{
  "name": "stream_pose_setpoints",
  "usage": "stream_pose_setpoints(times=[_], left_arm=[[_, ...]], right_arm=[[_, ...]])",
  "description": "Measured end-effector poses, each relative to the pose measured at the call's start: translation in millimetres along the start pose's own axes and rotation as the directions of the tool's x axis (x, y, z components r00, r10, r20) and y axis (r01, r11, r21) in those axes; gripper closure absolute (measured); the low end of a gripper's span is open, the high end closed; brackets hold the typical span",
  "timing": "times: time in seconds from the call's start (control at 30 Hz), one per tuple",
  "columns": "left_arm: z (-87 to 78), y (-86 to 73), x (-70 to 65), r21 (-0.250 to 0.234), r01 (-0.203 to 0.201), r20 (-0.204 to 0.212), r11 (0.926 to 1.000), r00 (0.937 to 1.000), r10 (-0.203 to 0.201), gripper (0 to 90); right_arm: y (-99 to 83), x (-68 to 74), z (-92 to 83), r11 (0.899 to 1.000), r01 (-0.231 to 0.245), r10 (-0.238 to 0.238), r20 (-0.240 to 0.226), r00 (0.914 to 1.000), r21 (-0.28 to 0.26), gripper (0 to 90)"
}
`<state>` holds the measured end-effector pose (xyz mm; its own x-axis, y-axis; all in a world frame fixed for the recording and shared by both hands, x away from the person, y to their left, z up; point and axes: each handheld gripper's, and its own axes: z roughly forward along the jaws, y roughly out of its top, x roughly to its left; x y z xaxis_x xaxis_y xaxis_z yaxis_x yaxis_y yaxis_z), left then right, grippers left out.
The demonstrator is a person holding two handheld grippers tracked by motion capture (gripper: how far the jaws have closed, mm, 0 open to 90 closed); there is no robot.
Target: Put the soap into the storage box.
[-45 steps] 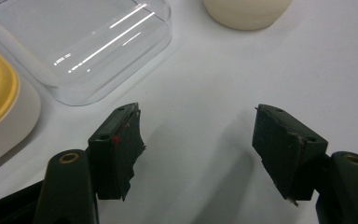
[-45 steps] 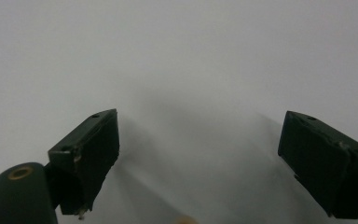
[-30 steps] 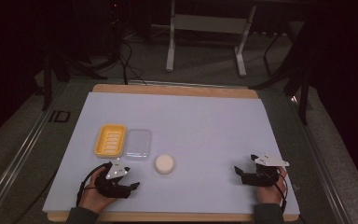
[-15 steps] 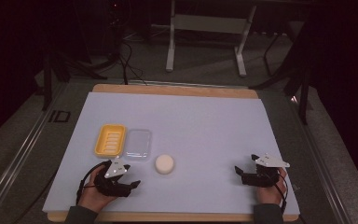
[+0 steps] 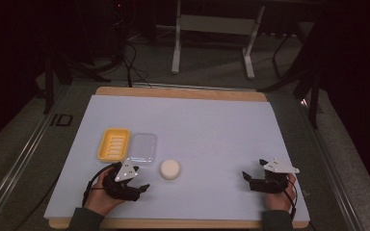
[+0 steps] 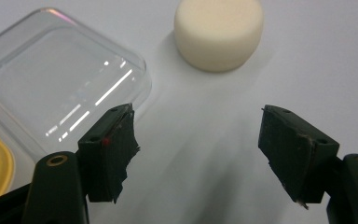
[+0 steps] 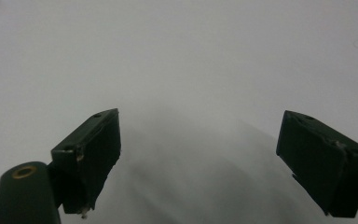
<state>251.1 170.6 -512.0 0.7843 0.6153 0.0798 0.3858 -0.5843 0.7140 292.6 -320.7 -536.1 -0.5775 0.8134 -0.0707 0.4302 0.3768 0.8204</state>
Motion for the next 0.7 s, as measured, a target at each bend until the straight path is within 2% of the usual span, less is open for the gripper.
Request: stream_pose_setpoints(times=[0.07, 0.3, 0.4, 0.47, 0.7], left_arm=[[-0.1, 1.7, -0.2, -0.003, -0.003, 0.001, 1.0, 1.0, 0.003, 27.2], [7.1, 18.1, -2.6, 0.028, -0.054, 0.048, 0.9981, 0.9974, 0.053, 25.0], [12.1, 23.5, -3.6, 0.068, -0.105, 0.055, 0.9922, 0.9933, 0.101, 23.6], [14.3, 27.1, -3.7, 0.086, -0.123, 0.064, 0.9887, 0.991, 0.118, 22.5], [23.1, 39.4, -4.5, 0.102, -0.169, 0.096, 0.9804, 0.9826, 0.159, 18.4]], right_arm=[[0.0, 0.0, 0.0, 1.0, 0.0, 0.0, 0.0, 1.0, 0.0, 13.5], [-0.2, 0.0, -0.4, 1.0, -0.001, 0.001, -0.002, 1.0, -0.004, 13.6], [-0.2, 0.1, -0.6, 1.0, -0.002, 0.002, -0.002, 1.0, -0.005, 13.6], [-0.2, -0.1, -0.5, 1.0, -0.002, 0.002, -0.003, 1.0, -0.005, 13.6], [-0.2, 0.2, -0.4, 1.0, 0.001, -0.001, -0.003, 1.0, -0.004, 13.6]])
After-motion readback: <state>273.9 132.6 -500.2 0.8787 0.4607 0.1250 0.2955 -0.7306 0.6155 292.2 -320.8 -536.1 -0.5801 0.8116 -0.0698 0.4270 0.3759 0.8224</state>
